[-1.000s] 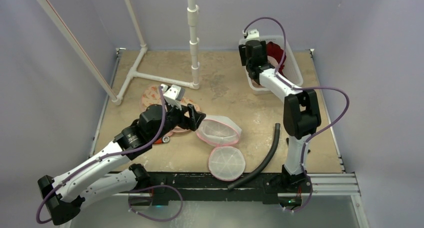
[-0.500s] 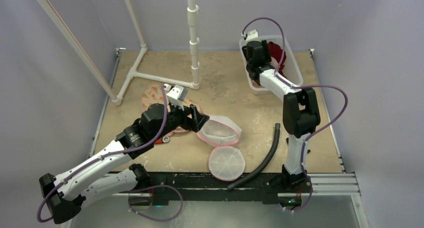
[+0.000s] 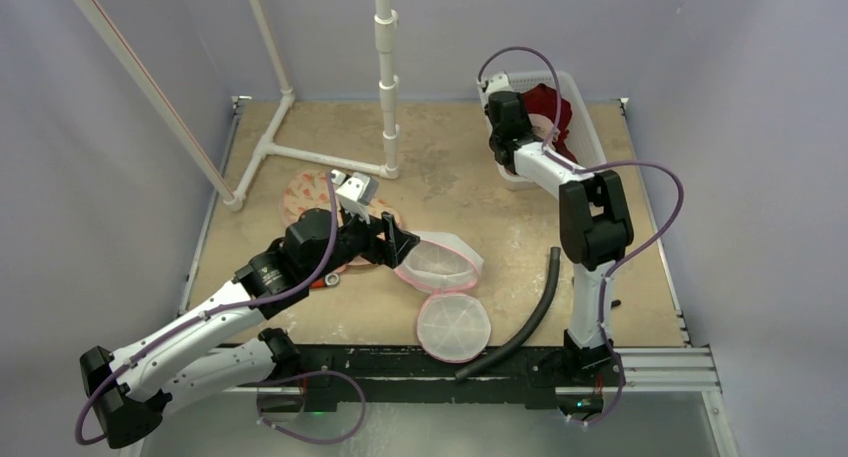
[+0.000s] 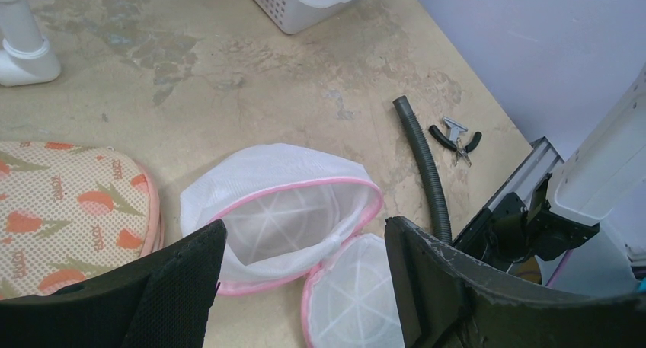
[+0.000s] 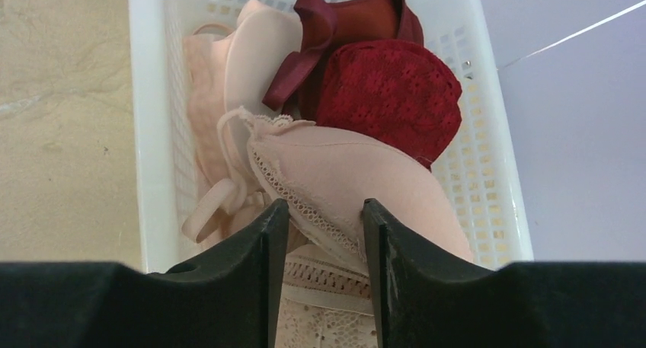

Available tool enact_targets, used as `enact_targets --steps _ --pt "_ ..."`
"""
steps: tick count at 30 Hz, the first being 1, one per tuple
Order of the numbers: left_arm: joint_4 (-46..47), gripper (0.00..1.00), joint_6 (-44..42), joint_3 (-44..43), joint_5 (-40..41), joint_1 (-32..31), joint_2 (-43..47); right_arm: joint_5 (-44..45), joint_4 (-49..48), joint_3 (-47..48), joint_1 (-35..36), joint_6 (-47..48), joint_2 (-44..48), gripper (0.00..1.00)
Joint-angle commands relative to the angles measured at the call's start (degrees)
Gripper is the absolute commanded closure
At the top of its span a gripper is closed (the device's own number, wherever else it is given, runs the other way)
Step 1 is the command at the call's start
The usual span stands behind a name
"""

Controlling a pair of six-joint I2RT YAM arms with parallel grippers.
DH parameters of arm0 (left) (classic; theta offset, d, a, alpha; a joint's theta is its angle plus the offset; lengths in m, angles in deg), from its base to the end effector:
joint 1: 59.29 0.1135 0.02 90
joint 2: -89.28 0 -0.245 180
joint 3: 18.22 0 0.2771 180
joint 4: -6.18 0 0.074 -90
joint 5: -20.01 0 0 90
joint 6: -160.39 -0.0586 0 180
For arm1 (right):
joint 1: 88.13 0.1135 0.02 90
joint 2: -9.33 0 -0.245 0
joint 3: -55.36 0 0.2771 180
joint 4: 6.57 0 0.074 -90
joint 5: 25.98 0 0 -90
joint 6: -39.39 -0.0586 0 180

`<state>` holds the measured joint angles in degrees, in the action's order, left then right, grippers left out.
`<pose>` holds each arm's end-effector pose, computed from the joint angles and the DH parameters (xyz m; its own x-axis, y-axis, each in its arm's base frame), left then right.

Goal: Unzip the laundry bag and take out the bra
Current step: Place the bra in the bin.

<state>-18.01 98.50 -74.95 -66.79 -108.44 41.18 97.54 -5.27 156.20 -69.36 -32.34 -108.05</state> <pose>0.1712 -0.1930 0.3019 -0.4940 -0.1479 -0.8568 0.5525 0.7075 -0.4407 0.4983 0.1352 0.2145 -0.3474 -0.3941 -0.8509 0.1270 0.8793 -0.4591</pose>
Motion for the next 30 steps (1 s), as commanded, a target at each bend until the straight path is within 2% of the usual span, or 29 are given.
enact_targets --steps 1,7,10,15,23,27,28,30 --pt "1.21 0.26 0.34 -0.22 -0.49 0.08 0.99 1.99 -1.89 0.25 -0.62 0.64 -0.46 0.61" --pt "1.35 0.26 -0.08 -0.91 -0.83 0.07 0.09 5.44 -4.42 0.92 -0.66 1.45 0.61 0.91" --pt "1.53 0.26 -0.18 -1.11 -0.83 0.08 -0.14 6.57 -6.07 0.78 -0.66 1.56 2.44 1.0" --pt "1.76 0.26 -0.04 -1.2 -0.83 0.04 -0.65 7.26 -8.12 0.98 -0.76 0.11 5.48 1.0" --pt "2.1 0.26 0.49 -1.06 -0.85 0.07 -0.93 4.27 -5.14 4.69 -2.88 -6.55 6.75 1.0" --pt "2.2 0.26 0.45 -0.97 -0.49 0.02 -1.08 -3.43 -0.74 8.62 -6.16 -12.33 6.51 1.0" --pt "2.36 0.26 0.45 -0.93 -0.48 0.07 -1.18 -4.81 -0.04 9.61 -6.28 -11.28 5.89 0.91" --pt "2.66 0.26 0.45 -0.82 -0.78 0.05 -1.51 -7.54 2.4 10.84 -5.7 -10.28 4.81 0.5"
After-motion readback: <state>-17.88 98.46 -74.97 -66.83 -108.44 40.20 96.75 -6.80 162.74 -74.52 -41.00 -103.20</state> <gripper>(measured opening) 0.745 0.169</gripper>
